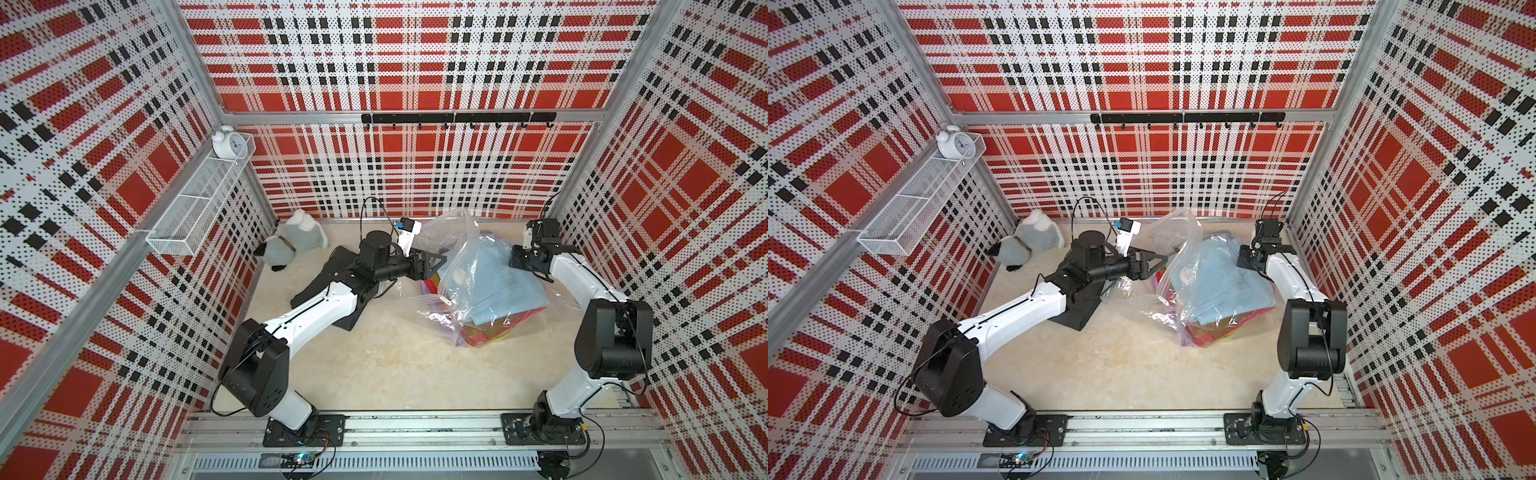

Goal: Take the trousers out of the vacuum bag
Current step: Adjust the vacuum bag at the center of the board.

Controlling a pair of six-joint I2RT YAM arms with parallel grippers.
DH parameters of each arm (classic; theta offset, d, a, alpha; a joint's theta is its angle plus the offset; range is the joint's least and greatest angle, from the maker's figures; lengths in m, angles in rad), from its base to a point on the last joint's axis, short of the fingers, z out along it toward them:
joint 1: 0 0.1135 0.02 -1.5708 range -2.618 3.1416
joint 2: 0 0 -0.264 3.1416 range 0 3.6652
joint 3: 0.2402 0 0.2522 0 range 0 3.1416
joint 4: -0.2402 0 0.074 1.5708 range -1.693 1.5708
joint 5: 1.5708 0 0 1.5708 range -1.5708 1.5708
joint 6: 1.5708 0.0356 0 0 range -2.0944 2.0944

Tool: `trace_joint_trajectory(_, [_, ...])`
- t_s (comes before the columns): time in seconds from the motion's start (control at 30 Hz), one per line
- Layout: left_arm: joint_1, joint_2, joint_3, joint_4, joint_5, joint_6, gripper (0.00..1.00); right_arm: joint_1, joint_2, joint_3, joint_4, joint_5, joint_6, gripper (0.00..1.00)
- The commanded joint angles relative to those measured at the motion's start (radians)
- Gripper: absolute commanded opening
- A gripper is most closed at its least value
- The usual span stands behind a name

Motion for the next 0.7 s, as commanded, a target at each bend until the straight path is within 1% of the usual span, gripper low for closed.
trace_joint_trajectory(0.0, [-0.009,0.005,0.022,0.037,-0.010,-0.010,0.74,-0.051,0.044,0.036,0.113,0.180,-0.022,0.00])
trace_joint_trajectory(0.17, [-0.010,0.012,0.023,0.041,-0.021,-0.015,0.74,-0.070,0.090,0.099,0.141,0.207,-0.015,0.00])
trace_joint_trajectory(0.3, [-0.010,0.007,0.017,0.042,-0.045,-0.012,0.74,-0.077,0.068,0.092,0.158,0.200,-0.010,0.00])
trace_joint_trajectory(0.33, [-0.010,0.008,0.015,0.039,-0.059,-0.010,0.74,-0.077,0.048,0.078,0.157,0.183,-0.008,0.07])
trace_joint_trajectory(0.37, [-0.009,0.007,0.012,0.030,-0.078,-0.004,0.75,-0.078,0.023,0.056,0.162,0.160,-0.007,0.22])
trace_joint_trajectory(0.4, [-0.009,0.008,0.012,0.017,-0.099,0.005,0.75,-0.076,0.000,0.035,0.163,0.138,-0.004,0.35])
trace_joint_trajectory(0.43, [-0.007,0.010,0.015,-0.003,-0.125,0.016,0.76,-0.074,-0.036,0.003,0.167,0.111,-0.003,0.44])
trace_joint_trajectory(0.47, [-0.004,0.015,0.019,-0.028,-0.162,0.026,0.76,-0.069,-0.082,-0.038,0.168,0.090,0.001,0.48])
trace_joint_trajectory(0.57, [0.007,0.020,0.025,-0.076,-0.230,0.044,0.76,-0.032,-0.200,-0.124,0.159,0.063,-0.008,0.53])
trace_joint_trajectory(0.67, [0.022,0.010,0.015,-0.096,-0.262,0.053,0.76,0.060,-0.286,-0.132,0.069,0.094,-0.039,0.56])
